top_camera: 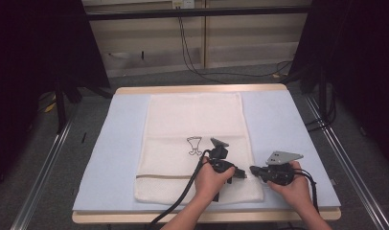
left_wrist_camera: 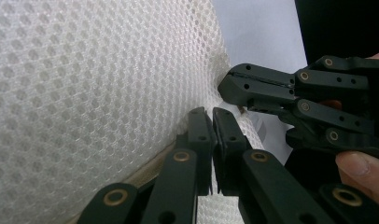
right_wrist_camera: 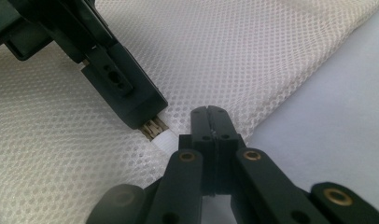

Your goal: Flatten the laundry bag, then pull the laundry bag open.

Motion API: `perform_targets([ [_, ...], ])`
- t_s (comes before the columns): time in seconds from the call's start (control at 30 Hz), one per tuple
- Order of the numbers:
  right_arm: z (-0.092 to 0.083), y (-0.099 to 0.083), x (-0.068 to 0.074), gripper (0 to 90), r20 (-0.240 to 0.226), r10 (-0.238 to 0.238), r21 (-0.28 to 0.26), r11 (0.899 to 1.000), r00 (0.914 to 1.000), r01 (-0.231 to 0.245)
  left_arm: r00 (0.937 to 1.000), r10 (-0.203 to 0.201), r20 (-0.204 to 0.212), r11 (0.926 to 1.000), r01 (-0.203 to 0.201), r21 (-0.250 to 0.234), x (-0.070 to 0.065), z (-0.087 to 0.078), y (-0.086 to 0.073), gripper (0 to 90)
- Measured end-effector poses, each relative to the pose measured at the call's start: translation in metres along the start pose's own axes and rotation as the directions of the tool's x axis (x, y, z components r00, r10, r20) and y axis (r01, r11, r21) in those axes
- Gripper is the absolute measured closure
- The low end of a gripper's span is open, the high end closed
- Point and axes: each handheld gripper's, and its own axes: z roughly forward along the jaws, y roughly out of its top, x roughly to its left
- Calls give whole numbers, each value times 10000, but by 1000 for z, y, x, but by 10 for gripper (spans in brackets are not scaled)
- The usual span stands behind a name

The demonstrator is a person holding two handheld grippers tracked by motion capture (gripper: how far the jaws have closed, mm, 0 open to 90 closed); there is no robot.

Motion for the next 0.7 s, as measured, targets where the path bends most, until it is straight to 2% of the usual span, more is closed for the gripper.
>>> perform_targets([
  [0.2,0,0,0,900,30,37,49,10000,10000,-37,9999,-4,-113,10000,3,-99,-1,0,-1,872],
  [0.37,1,0,-1,900,-87,77,58,10000,9999,-77,9999,-151,-13,9997,150,-201,0,-4,-2,873],
  [0.7,1,0,-1,900,-13,129,67,9999,9999,-129,9999,-124,79,9999,125,-58,2,-12,0,874],
])
